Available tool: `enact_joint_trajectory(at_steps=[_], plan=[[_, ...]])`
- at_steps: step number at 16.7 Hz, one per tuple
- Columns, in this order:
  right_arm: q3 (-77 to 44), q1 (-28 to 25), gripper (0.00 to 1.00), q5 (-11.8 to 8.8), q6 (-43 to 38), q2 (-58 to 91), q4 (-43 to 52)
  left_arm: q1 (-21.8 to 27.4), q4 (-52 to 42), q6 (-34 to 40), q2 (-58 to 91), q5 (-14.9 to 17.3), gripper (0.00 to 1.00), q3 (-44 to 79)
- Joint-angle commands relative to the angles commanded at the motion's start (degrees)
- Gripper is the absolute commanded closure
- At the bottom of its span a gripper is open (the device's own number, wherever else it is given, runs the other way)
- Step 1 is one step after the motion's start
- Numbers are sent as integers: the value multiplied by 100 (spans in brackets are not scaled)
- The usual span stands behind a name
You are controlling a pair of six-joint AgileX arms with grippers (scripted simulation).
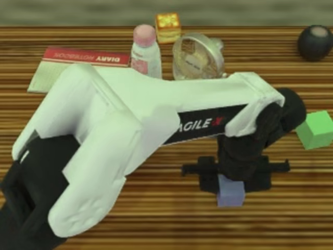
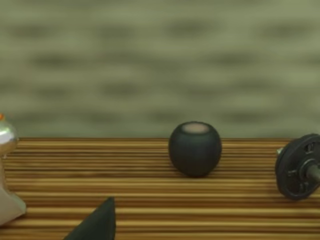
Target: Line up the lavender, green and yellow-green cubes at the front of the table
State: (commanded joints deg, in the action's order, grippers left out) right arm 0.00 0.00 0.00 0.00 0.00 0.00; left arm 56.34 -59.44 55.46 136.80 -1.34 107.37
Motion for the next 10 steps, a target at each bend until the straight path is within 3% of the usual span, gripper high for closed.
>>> enact_joint_trajectory(at_steps=[2,10], plan=[[0,0,0,0,0,0,0,0,0,0,0,0,100,0],[0,0,0,0,0,0,0,0,0,0,0,0,40,0]])
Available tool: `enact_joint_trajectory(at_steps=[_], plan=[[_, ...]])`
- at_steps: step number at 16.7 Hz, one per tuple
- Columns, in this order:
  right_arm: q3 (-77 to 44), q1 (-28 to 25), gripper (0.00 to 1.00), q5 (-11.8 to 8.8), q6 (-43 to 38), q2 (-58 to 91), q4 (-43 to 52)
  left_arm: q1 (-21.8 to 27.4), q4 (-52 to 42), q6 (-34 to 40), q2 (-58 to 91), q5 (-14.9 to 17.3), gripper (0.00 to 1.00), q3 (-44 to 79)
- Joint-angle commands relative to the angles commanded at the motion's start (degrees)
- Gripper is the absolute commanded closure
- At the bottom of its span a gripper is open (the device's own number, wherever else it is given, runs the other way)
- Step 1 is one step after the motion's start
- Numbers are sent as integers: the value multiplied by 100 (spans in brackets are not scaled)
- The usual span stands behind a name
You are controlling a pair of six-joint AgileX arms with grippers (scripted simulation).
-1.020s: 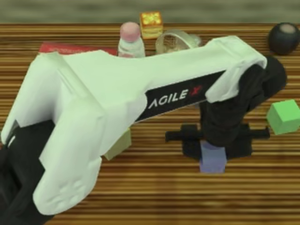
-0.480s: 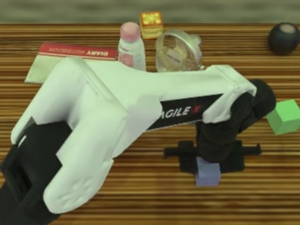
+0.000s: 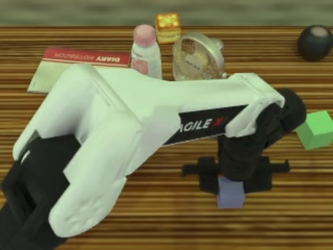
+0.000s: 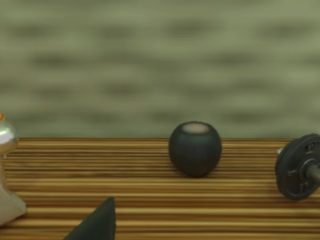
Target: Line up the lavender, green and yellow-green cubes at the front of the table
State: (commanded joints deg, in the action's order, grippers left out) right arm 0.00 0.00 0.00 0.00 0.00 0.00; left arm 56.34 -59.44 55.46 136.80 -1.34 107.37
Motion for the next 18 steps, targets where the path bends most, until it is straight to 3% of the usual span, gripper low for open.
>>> enact_joint_trajectory(at_steps=[5,15,18], plan=[[0,0,0,0,0,0,0,0,0,0,0,0,2,0],[0,0,0,0,0,0,0,-6,-20,-1,-3,0,0,21],[0,0,0,0,0,0,0,-34,-436,28,-91,-5,0,365]])
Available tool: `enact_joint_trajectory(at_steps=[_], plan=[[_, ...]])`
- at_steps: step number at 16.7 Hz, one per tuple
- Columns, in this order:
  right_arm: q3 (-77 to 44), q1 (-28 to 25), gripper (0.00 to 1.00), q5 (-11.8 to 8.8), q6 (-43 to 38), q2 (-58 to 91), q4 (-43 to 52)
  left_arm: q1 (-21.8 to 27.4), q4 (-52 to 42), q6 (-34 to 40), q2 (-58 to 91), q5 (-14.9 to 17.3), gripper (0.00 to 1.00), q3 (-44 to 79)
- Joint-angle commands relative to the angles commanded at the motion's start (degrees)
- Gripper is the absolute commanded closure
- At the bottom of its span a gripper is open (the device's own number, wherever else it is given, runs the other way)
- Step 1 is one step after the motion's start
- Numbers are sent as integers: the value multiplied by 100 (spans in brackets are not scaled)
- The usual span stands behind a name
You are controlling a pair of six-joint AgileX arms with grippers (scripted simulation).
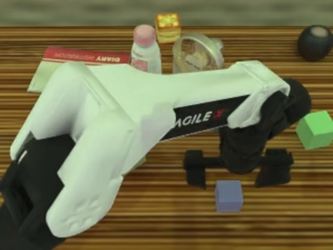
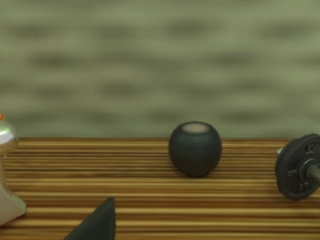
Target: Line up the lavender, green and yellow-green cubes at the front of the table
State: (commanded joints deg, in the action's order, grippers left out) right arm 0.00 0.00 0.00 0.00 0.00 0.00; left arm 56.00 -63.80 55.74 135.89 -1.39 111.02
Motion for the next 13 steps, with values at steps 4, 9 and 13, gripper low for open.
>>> enact_joint_trajectory(at_steps=[4,9,13], plan=[[0,0,0,0,0,0,0,-47,-834,13,-194,3,0,585],[0,0,0,0,0,0,0,-26,-913,7,-222,1,0,658],[-304,-22,0,-6,18,305,201,-213,-701,-54,-569,-20,0,322]])
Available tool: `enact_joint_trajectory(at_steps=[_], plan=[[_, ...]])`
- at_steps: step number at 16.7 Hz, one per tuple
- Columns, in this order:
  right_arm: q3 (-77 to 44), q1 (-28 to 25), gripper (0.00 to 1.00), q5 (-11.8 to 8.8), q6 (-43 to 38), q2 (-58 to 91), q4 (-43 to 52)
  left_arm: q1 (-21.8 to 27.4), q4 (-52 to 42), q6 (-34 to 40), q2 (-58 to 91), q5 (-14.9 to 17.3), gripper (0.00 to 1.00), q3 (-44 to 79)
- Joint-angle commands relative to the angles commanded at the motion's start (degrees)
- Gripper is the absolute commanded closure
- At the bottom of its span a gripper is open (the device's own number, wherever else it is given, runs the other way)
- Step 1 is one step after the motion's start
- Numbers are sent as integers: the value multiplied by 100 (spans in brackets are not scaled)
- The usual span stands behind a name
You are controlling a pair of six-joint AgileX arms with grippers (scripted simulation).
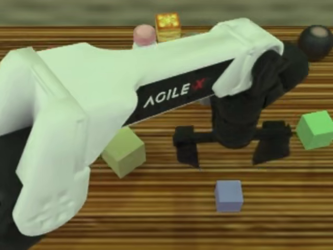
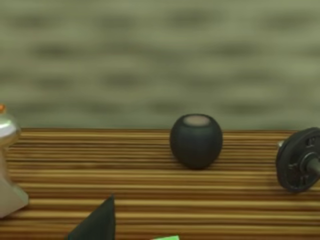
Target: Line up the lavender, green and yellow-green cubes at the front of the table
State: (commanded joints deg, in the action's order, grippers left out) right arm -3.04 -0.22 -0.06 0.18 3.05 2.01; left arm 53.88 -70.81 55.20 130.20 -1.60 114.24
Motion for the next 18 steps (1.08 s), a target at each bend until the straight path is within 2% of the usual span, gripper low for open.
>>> enact_joint_trajectory(at_steps=[4,8,14,18], plan=[[-1092,-55,0,-2,74,1147,709,-664,727,-236,-1297,-45,0,-1188],[-2658,-123,0,8,198,3100,1760,-1664,1824,-757,-3504,-68,0,-3083],[-5289,-253,0,32,427,6871,3629,-3338,3784,-2198,-7529,-42,0,-6635],[-6856,-337,0,43,558,9029,4745,-4272,5030,-3385,-9830,3,0,-8751]])
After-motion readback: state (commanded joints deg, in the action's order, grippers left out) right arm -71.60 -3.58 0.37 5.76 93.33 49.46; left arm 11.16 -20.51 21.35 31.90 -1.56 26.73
